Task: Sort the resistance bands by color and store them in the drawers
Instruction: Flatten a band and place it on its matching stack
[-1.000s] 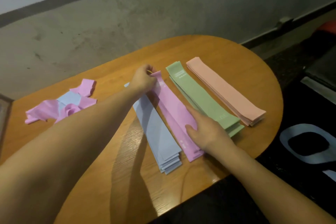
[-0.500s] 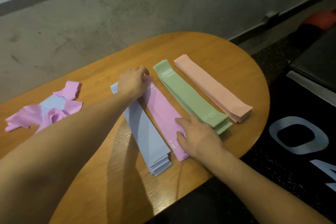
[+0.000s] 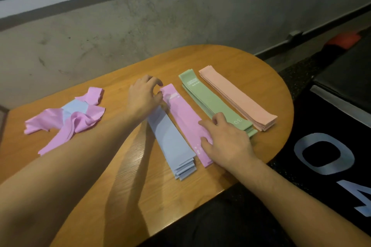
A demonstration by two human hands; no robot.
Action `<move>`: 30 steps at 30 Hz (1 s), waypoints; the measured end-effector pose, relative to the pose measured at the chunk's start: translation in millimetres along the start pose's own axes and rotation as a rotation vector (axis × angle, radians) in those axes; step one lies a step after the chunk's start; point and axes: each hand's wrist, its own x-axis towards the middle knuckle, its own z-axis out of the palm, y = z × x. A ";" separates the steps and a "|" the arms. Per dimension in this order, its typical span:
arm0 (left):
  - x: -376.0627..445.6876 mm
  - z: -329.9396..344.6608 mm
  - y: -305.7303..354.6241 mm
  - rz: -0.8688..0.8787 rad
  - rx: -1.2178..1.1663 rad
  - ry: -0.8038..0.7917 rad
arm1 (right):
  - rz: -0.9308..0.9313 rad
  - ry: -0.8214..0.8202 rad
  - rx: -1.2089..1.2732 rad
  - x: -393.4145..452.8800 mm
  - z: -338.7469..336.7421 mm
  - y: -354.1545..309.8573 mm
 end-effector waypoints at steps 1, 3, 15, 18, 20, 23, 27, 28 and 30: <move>-6.4 -3.8 -5.4 0.001 -0.011 0.008 | -0.009 0.012 0.008 0.4 -1.0 -4.0; -21.1 -10.8 -18.0 -0.004 -0.035 0.016 | -0.034 0.047 0.017 2.5 -2.2 -14.5; -129.2 -36.3 -130.0 -0.262 -0.132 0.119 | -0.342 0.101 0.174 44.5 13.2 -118.9; -149.4 -40.9 -154.0 -0.337 -0.129 0.156 | -0.385 0.097 0.237 59.5 18.1 -143.5; -160.6 -43.3 -166.3 -0.380 -0.146 0.181 | -0.416 0.079 0.268 71.0 24.1 -158.5; -175.0 -39.9 -181.7 -0.409 -0.138 0.191 | -0.465 0.065 0.321 87.6 37.7 -176.7; -186.9 -29.6 -187.0 -0.456 -0.173 0.243 | -0.528 0.057 0.387 108.3 56.0 -198.6; -187.1 -29.4 -186.7 -0.462 -0.189 0.262 | -0.550 0.057 0.408 113.7 59.0 -205.1; -185.6 -29.9 -187.1 -0.468 -0.199 0.293 | -0.594 0.054 0.425 125.1 64.8 -218.4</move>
